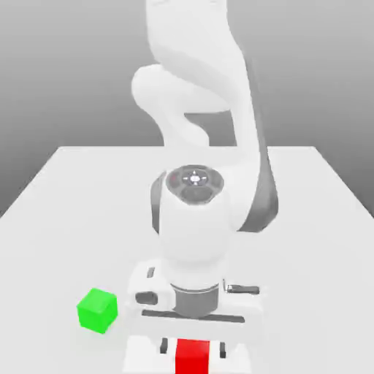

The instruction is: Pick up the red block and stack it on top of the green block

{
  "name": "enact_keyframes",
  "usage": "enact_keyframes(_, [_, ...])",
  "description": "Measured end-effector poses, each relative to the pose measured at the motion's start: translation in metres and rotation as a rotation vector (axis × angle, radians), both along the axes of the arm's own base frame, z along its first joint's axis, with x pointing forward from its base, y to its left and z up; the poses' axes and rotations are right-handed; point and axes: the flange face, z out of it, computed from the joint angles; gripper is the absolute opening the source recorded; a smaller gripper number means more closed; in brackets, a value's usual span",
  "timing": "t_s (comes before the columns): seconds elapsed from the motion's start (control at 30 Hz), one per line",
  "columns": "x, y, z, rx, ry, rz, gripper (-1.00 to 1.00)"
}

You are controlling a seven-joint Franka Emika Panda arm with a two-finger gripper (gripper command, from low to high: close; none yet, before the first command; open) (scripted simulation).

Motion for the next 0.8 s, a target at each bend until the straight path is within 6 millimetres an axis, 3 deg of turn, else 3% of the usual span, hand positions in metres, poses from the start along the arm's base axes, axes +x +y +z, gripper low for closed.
enact_keyframes(0.17, [0.0, 0.0, 0.001, 0.0, 0.0, 0.0, -1.0])
enact_keyframes(0.33, [-0.001, -0.003, 0.057, 0.001, 0.0, -0.017, -1.0])
enact_keyframes(0.57, [-0.033, -0.073, 0.079, 0.005, 0.0, -0.476, -1.0])
enact_keyframes(0.8, [-0.08, -0.147, 0.093, 0.004, -0.001, -0.99, -1.0])
